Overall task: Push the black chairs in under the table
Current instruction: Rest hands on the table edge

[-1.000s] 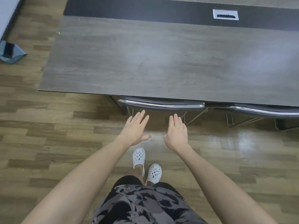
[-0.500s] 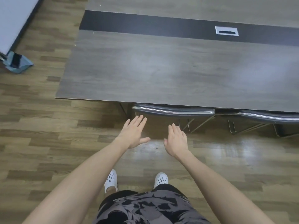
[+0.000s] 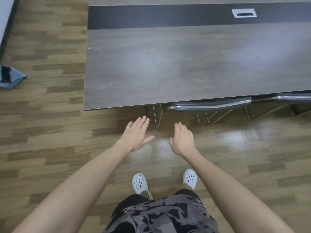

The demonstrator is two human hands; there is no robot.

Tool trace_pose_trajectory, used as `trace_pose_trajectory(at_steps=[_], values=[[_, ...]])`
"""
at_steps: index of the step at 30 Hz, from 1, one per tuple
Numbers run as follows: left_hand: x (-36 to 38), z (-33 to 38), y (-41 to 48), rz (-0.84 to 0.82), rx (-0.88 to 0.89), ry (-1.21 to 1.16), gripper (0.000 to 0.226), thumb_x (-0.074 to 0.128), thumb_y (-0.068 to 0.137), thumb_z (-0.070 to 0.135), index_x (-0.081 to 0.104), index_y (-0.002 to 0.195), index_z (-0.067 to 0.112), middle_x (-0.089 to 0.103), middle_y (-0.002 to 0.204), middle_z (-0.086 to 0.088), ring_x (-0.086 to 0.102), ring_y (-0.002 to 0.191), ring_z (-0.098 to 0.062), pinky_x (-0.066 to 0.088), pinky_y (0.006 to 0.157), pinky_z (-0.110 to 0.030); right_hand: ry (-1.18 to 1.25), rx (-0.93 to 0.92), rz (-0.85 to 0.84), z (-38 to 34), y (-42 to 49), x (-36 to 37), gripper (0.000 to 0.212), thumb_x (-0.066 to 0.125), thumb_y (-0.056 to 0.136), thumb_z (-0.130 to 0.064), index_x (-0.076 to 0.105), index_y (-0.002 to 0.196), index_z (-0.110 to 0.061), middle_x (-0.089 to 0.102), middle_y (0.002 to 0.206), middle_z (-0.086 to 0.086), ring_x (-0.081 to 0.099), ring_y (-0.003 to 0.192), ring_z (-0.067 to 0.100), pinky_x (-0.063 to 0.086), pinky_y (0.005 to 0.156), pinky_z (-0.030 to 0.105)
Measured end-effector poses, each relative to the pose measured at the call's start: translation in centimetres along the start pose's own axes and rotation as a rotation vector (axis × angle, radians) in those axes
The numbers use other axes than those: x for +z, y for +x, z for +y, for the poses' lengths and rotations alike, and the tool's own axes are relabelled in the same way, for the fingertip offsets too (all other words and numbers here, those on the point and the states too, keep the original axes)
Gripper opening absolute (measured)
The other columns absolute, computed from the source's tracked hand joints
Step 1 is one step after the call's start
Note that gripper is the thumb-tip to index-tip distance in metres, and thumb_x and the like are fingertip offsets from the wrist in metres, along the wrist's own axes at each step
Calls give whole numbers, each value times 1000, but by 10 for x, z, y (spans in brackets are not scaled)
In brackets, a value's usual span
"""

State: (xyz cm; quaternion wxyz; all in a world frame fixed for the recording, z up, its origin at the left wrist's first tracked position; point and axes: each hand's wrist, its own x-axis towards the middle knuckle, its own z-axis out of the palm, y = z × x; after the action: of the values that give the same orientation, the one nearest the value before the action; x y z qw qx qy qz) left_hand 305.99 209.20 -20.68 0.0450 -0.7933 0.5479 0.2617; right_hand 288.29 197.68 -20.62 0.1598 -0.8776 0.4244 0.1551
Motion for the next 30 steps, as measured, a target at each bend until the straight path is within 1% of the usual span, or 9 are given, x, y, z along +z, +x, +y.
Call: trace_pose_trajectory(at_steps=[2,6,10,15,20,22,24,27,30], values=[[-1,-16,-4,-5,7,-10,86,31,95,66,3,156,13,-3,164,-3,0,150,-18,7,121,-41,5,-1,5,-17,-2,3,57,49,93,-30,32,142,-7,35,146,6,32,134,23,29,110,40],[-6,-34,-5,29,50,-26,88,36,93,64,12,155,6,10,163,-9,10,150,-21,14,120,-40,17,-10,-3,-40,-4,7,60,47,94,-29,27,146,-7,29,152,7,27,139,23,25,114,41],[-10,-45,1,32,36,-46,87,37,94,63,13,154,6,10,163,-9,10,150,-21,13,121,-40,48,-20,-30,-56,4,13,64,48,95,-29,23,149,-7,22,158,8,19,145,24,18,116,42],[-27,-58,20,60,8,-35,89,39,92,65,13,154,6,10,163,-9,10,150,-20,12,121,-40,73,-39,-23,-68,32,5,64,49,94,-30,23,149,-8,22,158,8,18,146,24,16,117,42],[-42,-69,39,41,-14,-31,90,37,92,66,13,154,7,10,163,-8,9,150,-18,11,121,-39,69,-62,-28,-73,62,-7,66,47,96,-31,20,151,-9,17,160,7,14,148,22,14,119,40],[-47,-74,47,43,-35,-50,88,38,93,64,12,155,7,10,163,-8,9,150,-18,9,121,-38,63,-74,-21,-74,76,-13,64,47,95,-31,22,150,-9,19,160,7,16,147,22,16,118,40],[-51,-77,55,49,-40,-51,87,39,94,63,13,154,7,10,163,-8,9,150,-19,9,121,-37,62,-85,-4,-77,87,-20,61,49,94,-30,27,147,-8,25,157,8,21,145,23,20,117,39],[-56,-82,65,39,-30,-23,85,39,94,62,14,154,7,11,163,-8,11,149,-18,11,121,-36,51,-88,36,-80,97,-28,54,51,91,-30,36,138,-8,40,142,5,33,135,23,30,111,38],[-62,-89,76,27,-22,-17,86,38,94,63,12,155,8,10,163,-7,10,150,-18,10,121,-37,55,-99,51,-85,107,-31,50,51,91,-29,38,135,-9,42,138,4,35,132,21,31,110,36]])
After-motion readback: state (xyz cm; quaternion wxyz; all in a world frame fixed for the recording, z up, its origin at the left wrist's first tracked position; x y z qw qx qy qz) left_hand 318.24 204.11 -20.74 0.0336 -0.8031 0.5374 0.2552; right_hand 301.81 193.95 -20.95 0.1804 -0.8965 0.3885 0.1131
